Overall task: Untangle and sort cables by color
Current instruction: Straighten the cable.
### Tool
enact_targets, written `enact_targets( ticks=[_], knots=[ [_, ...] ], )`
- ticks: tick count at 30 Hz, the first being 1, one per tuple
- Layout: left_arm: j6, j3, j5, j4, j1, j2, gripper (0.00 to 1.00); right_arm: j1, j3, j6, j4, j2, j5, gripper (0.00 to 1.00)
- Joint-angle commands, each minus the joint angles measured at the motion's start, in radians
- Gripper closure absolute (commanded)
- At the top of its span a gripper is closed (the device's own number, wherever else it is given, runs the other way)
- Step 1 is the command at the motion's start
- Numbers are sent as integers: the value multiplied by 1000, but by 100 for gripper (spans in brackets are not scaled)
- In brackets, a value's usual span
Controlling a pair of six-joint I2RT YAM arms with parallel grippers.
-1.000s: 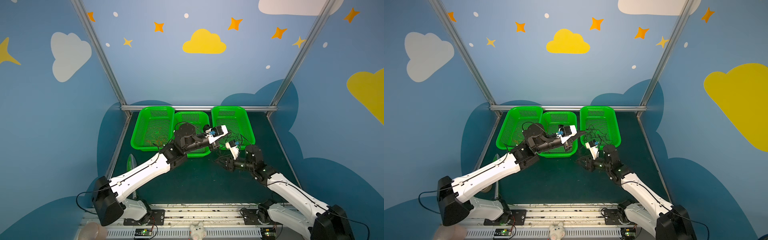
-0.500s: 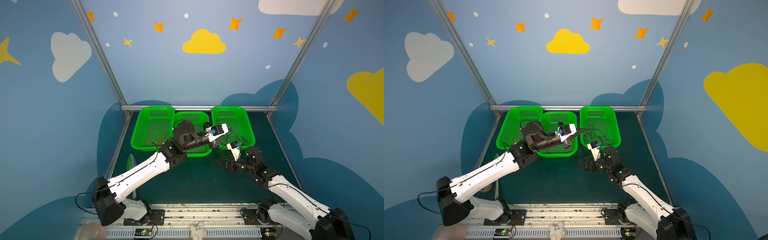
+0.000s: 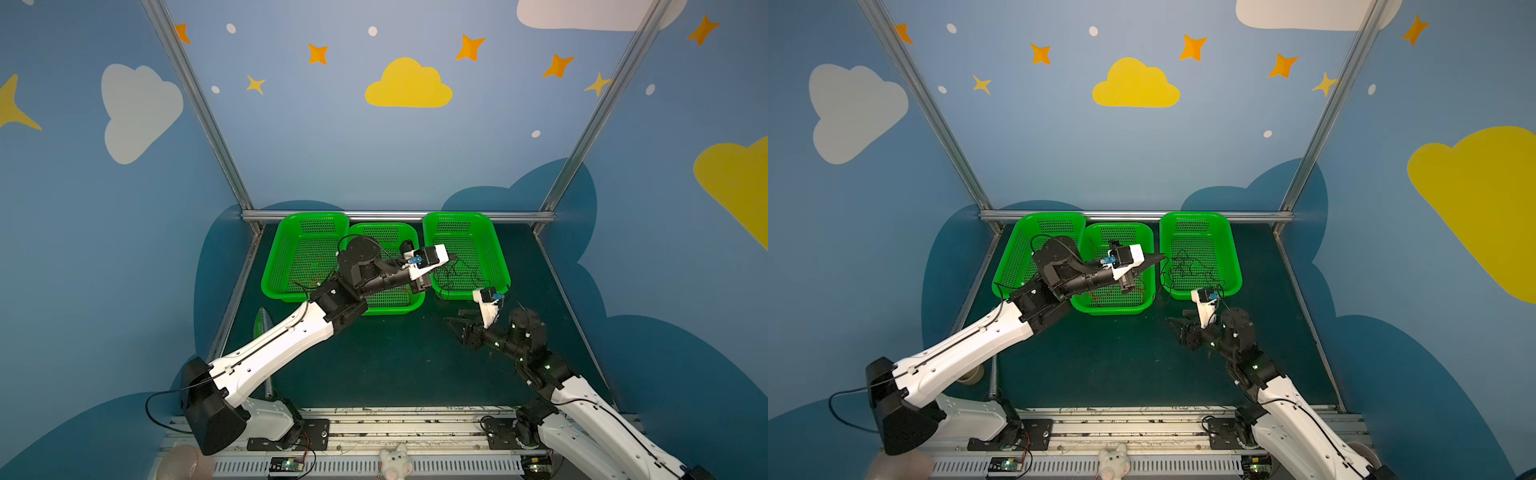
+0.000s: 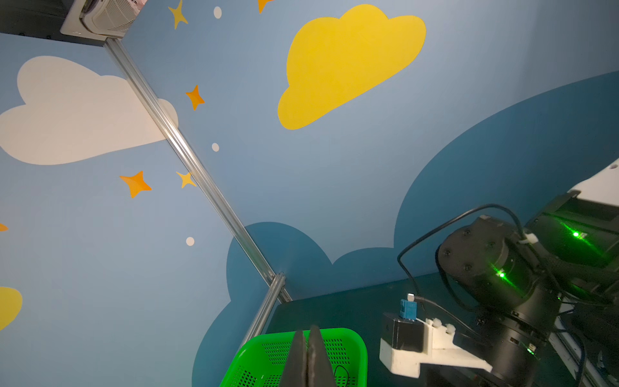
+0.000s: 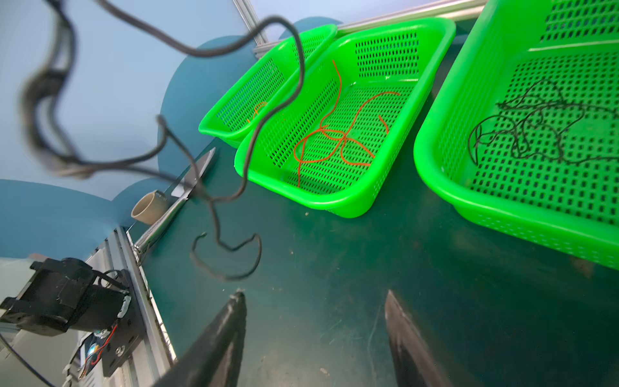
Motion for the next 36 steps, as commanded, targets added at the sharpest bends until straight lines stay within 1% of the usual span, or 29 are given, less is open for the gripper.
enact_targets(
  ticks=[1,3,5,6,11,15,19,22,29,36],
  knots=[
    [-4,9,10,8,4,-17,97,-2,-16,-11,36,-24,-19,35],
    [-1,15,8,6,2,-14,97,1,-33,-36,74,-31,-50,35],
    [0,21,7,5,3,-9,97,6,-51,-97,133,-26,-116,35],
    [2,25,5,3,3,-7,97,11,-53,-105,144,-21,-122,35],
    [1,31,6,3,4,0,97,32,3,-206,88,26,-138,35],
    [-10,35,12,15,5,4,97,44,40,-253,65,75,-151,35],
    [-38,40,27,33,1,7,97,79,60,-298,59,96,-127,35],
    [-45,41,31,38,-5,8,97,88,66,-308,70,106,-110,37],
    [-48,52,37,40,-9,14,97,102,91,-325,95,157,-96,46],
    [-49,51,35,43,-8,18,97,111,117,-335,101,190,-93,50]
  ],
)
